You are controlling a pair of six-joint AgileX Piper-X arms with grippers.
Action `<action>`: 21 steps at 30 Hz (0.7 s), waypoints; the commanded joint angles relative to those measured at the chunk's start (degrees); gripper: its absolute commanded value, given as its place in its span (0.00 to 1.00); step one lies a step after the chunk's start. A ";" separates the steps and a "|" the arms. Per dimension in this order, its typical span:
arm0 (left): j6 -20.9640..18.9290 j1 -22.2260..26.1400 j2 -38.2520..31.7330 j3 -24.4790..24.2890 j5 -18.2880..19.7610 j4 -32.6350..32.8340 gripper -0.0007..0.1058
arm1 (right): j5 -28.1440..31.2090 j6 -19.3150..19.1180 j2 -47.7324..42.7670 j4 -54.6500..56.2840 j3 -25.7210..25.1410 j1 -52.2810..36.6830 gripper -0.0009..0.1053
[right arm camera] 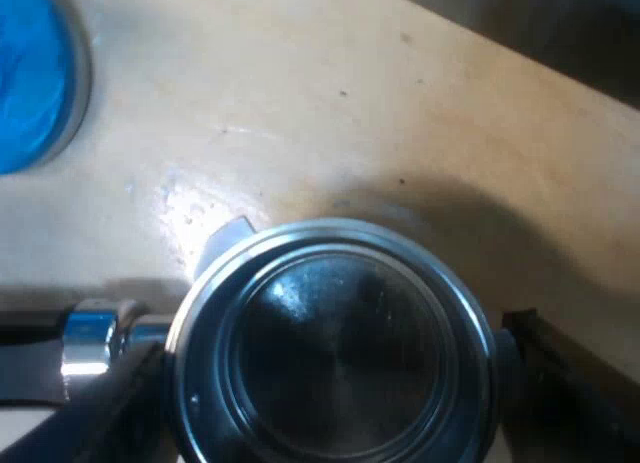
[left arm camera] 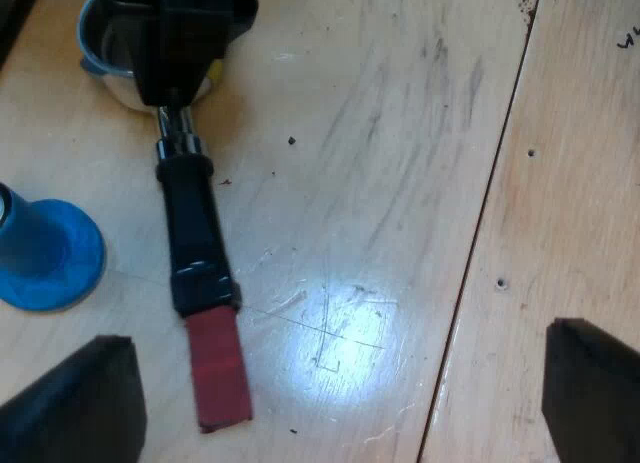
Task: Put the handle in the coffee machine
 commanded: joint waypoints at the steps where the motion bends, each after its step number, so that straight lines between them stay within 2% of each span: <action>1: -0.60 -0.36 -0.26 -0.27 0.42 -0.49 0.78 | -0.93 1.64 -0.37 1.54 -0.35 -0.05 0.01; 5: -0.61 -0.36 -0.26 -0.27 0.42 -1.66 0.78 | -0.93 1.76 -1.51 4.15 -0.54 -0.05 0.01; 10: -0.61 -0.36 -0.26 -0.27 0.42 -5.98 0.78 | -0.79 3.70 -4.48 6.59 -0.54 -0.05 0.01; 16: -0.61 -0.36 -0.26 -0.27 0.42 -5.88 0.78 | 2.39 4.31 -8.19 9.24 -0.54 -0.05 0.01; 21: -0.45 -0.36 -0.26 -0.27 1.30 -6.33 0.78 | 2.39 4.31 -11.09 12.14 -0.54 -0.05 0.01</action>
